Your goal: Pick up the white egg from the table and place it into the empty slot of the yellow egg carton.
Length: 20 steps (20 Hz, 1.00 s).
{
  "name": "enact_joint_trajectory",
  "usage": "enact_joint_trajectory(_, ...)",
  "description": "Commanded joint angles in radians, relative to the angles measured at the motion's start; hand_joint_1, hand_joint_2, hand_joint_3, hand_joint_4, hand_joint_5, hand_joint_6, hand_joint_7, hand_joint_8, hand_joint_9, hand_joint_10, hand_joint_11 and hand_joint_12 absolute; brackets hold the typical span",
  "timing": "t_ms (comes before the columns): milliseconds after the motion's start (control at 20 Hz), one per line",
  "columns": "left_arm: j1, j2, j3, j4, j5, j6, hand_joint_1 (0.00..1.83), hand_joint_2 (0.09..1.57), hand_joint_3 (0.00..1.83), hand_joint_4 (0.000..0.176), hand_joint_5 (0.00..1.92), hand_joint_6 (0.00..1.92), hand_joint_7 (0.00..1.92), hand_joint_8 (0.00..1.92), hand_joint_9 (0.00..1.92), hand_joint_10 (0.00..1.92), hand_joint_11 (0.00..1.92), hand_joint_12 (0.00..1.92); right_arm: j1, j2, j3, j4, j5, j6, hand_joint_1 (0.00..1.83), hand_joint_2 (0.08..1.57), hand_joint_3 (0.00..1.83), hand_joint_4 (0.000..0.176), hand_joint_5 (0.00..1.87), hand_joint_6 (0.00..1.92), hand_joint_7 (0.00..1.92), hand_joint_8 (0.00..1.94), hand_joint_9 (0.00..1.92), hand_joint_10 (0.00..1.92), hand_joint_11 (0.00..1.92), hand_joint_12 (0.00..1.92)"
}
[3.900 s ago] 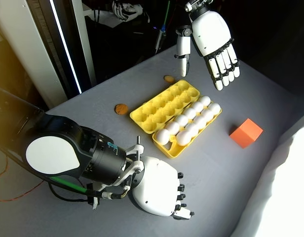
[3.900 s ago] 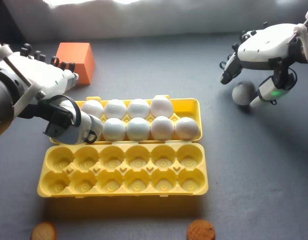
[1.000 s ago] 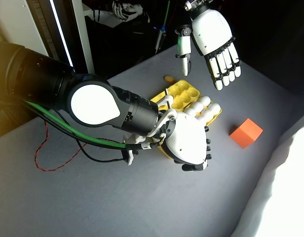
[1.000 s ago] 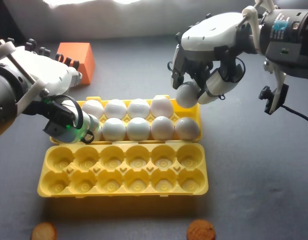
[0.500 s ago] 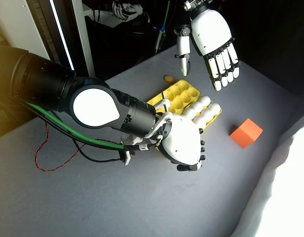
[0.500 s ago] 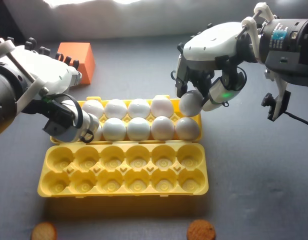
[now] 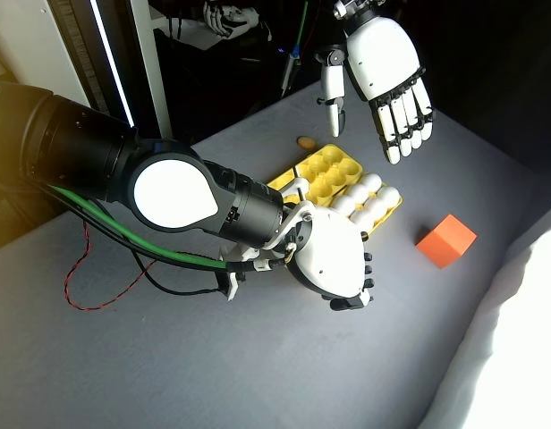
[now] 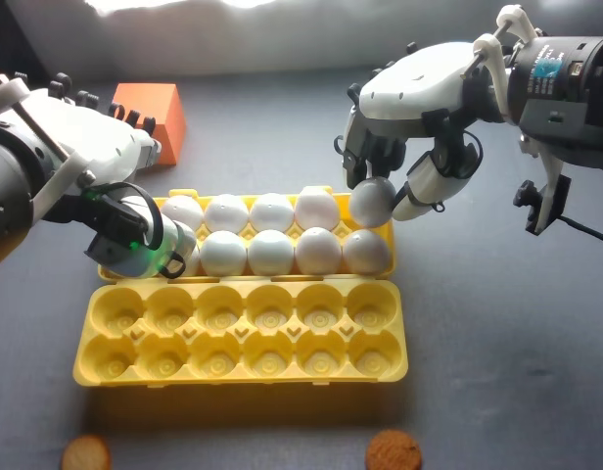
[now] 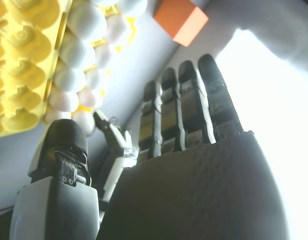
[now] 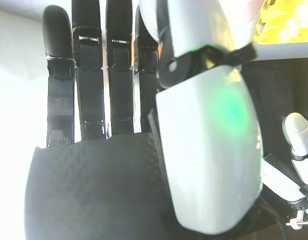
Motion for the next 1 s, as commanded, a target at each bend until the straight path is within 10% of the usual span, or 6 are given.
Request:
enact_joint_trajectory(0,-0.012,0.008,0.003,0.080,-0.006,0.006,0.16,1.28,0.00,0.000,0.19,0.00,0.22,0.01,0.17,0.01,0.00,0.27,0.002,0.013,0.000,-0.001,0.072,-0.005,1.19,0.94,0.00,0.000,0.93,0.09,1.03,0.04,0.96,0.10,0.47,1.08)
enact_joint_trajectory(950,0.007,0.010,-0.003,0.071,-0.007,0.006,0.18,1.28,0.00,0.000,0.21,0.00,0.24,0.01,0.20,0.00,0.00,0.31,0.062,0.107,-0.038,0.001,0.041,-0.017,1.13,0.97,0.00,0.000,0.90,0.01,0.94,0.01,0.90,0.02,0.44,0.94)
